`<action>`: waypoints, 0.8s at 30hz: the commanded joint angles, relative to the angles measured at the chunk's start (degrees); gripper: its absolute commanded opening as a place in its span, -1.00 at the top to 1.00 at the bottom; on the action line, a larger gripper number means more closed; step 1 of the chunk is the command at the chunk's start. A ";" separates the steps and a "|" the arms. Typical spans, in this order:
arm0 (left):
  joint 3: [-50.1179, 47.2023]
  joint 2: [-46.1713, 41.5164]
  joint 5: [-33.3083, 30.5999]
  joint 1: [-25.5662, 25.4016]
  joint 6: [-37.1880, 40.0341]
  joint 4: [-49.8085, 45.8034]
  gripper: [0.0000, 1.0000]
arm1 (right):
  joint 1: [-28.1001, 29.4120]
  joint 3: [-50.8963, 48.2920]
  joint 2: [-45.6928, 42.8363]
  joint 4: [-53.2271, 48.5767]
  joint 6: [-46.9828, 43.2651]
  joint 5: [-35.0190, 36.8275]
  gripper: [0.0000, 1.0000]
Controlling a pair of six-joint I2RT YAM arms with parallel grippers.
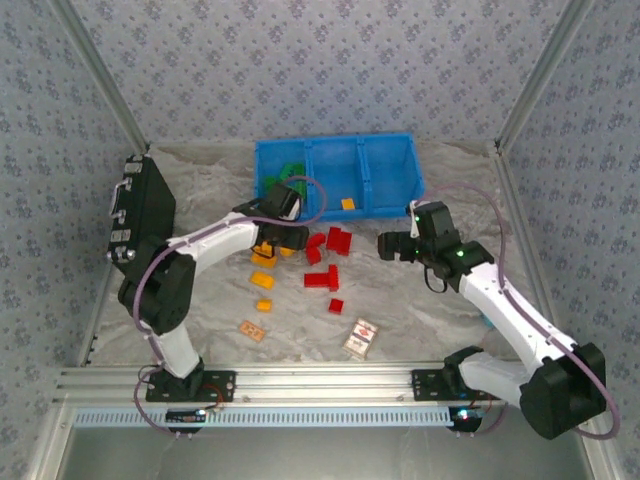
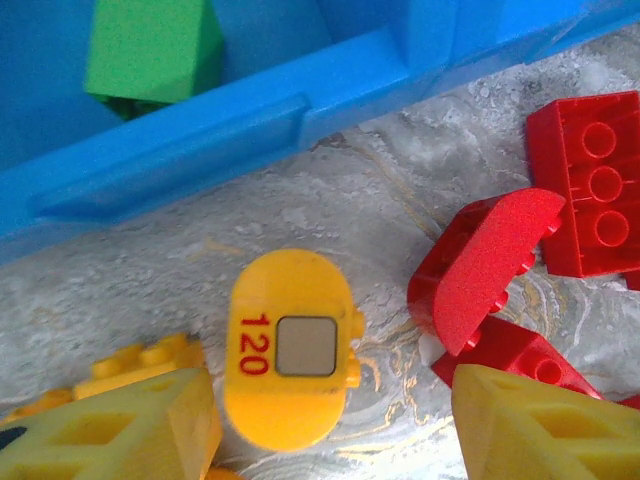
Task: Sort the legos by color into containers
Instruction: Pick up the lego from the center of the table.
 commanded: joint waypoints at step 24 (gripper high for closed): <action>0.55 8.99 3.18 1.99 -5.27 -0.07 0.38 | 0.55 4.50 8.88 0.32 0.78 1.21 -1.00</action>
